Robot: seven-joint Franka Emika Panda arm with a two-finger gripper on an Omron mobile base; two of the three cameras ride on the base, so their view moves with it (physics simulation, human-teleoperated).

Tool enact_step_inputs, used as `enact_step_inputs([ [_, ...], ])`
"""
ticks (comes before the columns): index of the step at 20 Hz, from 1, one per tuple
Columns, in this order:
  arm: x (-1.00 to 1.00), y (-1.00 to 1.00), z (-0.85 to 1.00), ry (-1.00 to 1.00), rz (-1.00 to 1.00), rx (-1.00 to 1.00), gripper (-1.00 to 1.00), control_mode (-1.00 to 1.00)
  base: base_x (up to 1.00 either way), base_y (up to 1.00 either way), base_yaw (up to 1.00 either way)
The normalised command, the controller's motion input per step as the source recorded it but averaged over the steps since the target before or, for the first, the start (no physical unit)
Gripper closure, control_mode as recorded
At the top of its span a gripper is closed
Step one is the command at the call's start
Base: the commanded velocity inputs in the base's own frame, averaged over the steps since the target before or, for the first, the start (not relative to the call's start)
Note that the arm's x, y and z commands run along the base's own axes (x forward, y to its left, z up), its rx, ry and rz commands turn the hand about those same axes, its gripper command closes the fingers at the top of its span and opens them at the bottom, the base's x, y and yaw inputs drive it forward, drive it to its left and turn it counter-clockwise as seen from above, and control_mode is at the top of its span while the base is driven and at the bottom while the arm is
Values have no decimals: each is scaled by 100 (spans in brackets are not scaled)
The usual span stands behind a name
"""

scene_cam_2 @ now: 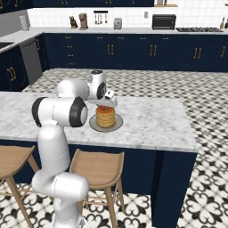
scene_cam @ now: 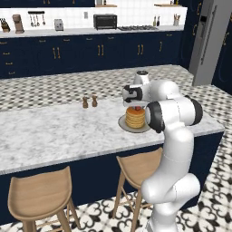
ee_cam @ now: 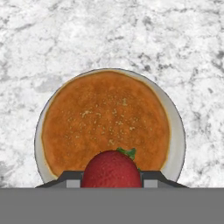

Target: Take the strawberry from the fridge and place it on top of the pancake, located on the dining counter.

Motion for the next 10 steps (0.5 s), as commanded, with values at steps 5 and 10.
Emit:
enact_step_inputs([
  [5,1,0,0,0,0,0,100,-100,0,0,0],
  [10,20,0,1,0,4,0,100,-100,0,0,0],
])
